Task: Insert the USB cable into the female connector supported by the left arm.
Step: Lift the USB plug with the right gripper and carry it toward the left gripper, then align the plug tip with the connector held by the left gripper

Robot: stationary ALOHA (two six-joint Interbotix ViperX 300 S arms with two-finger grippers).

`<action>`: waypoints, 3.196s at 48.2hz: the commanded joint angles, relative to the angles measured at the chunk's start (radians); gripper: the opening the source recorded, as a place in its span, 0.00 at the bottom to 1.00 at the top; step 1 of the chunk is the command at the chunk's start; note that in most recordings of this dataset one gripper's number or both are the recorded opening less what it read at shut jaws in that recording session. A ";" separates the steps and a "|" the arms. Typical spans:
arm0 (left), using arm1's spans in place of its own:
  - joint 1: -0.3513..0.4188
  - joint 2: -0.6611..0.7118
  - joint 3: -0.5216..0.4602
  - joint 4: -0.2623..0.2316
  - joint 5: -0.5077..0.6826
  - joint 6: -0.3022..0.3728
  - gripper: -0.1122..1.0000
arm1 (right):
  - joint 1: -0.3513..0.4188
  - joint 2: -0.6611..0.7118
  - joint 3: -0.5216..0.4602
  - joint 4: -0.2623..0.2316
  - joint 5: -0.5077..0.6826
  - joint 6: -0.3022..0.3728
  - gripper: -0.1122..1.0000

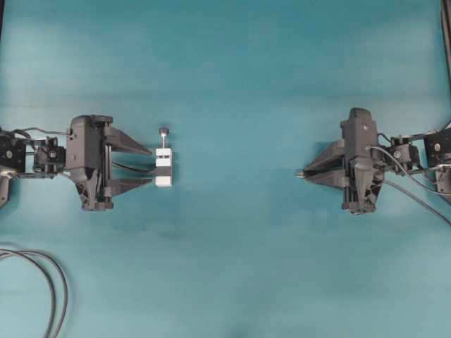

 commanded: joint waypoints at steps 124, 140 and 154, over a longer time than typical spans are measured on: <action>0.002 0.118 -0.015 -0.002 -0.149 0.018 0.79 | 0.031 0.252 -0.890 -0.075 0.842 -0.163 0.30; 0.002 0.150 -0.018 -0.003 -0.186 0.023 0.79 | 0.031 0.307 -0.951 -0.238 0.890 -0.008 0.30; 0.006 0.153 -0.025 -0.002 -0.187 0.043 0.79 | 0.038 0.318 -0.980 -0.466 0.925 0.235 0.30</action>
